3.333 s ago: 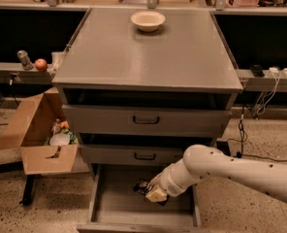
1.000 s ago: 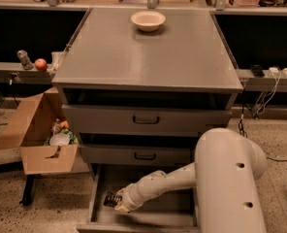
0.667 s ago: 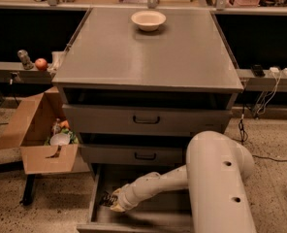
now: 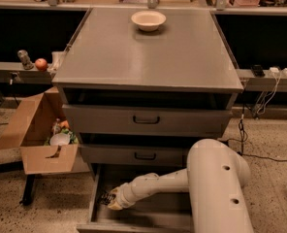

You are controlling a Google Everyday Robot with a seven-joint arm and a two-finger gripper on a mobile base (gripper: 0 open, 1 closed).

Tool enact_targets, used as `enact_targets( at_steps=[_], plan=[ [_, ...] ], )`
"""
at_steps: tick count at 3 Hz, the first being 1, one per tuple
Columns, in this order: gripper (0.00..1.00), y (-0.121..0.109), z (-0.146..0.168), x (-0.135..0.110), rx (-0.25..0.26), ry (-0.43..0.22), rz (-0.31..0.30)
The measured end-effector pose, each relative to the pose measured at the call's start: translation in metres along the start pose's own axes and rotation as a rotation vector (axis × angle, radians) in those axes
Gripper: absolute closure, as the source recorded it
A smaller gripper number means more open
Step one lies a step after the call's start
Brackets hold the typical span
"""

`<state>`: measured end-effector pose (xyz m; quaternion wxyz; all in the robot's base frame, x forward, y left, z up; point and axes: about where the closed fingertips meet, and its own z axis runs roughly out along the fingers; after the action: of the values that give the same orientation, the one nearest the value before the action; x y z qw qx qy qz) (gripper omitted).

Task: Place rxbar chocolate into bottom drawer

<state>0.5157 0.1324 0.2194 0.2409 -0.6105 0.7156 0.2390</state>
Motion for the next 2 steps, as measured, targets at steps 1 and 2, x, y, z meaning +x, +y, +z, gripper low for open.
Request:
enact_targets(
  at_steps=[1, 2],
  plan=[
    [0.28, 0.0000, 0.0000, 0.0000, 0.000, 0.000, 0.000],
    [0.03, 0.0001, 0.0000, 0.0000, 0.000, 0.000, 0.000]
  ],
)
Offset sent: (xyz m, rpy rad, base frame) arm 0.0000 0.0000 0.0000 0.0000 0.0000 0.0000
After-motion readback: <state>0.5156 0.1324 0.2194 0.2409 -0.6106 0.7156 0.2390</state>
